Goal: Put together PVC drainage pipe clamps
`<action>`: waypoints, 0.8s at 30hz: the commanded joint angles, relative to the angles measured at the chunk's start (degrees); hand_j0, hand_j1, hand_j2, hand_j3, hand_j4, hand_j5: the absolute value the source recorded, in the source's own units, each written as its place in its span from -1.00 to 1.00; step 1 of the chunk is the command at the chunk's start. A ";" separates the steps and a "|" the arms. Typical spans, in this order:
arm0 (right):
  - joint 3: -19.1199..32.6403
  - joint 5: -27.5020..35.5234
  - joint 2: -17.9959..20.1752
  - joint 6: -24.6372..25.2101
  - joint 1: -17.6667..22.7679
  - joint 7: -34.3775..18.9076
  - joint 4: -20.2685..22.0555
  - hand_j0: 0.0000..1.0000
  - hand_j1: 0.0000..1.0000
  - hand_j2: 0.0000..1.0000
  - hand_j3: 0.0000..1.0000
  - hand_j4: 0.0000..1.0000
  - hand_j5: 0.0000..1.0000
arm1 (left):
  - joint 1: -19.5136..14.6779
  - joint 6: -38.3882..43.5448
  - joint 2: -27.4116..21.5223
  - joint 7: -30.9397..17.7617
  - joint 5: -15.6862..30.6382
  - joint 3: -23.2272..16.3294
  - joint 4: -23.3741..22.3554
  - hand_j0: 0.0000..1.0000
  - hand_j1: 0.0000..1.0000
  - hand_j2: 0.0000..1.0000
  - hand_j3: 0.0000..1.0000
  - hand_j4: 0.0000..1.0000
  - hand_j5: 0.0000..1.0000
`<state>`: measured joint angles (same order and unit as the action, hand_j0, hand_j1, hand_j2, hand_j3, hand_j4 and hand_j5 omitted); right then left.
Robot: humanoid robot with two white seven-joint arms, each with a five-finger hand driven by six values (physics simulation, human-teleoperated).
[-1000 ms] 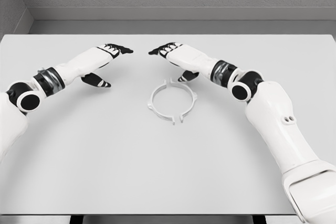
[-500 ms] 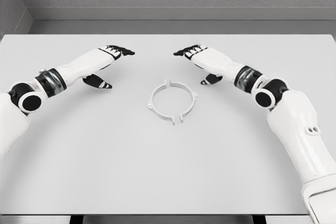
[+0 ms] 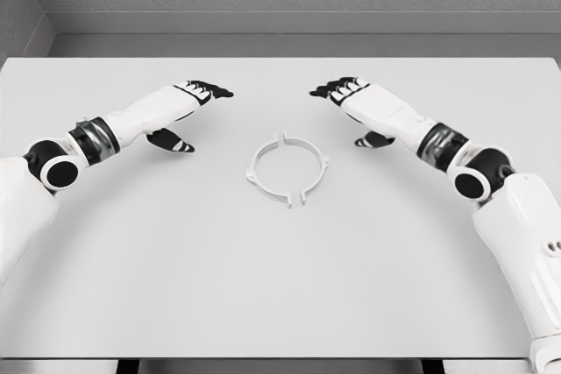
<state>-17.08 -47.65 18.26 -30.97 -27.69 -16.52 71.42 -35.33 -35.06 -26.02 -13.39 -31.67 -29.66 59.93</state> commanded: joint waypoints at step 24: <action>28.60 4.24 11.18 -4.03 20.30 0.61 20.42 1.00 1.00 1.00 1.00 1.00 1.00 | -0.70 0.06 4.13 -0.14 -0.15 -2.42 -0.43 1.00 1.00 1.00 1.00 1.00 1.00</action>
<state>10.88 -43.77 27.77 -35.05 -7.30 -16.22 91.76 -36.21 -35.06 -21.92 -13.56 -32.28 -32.12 59.45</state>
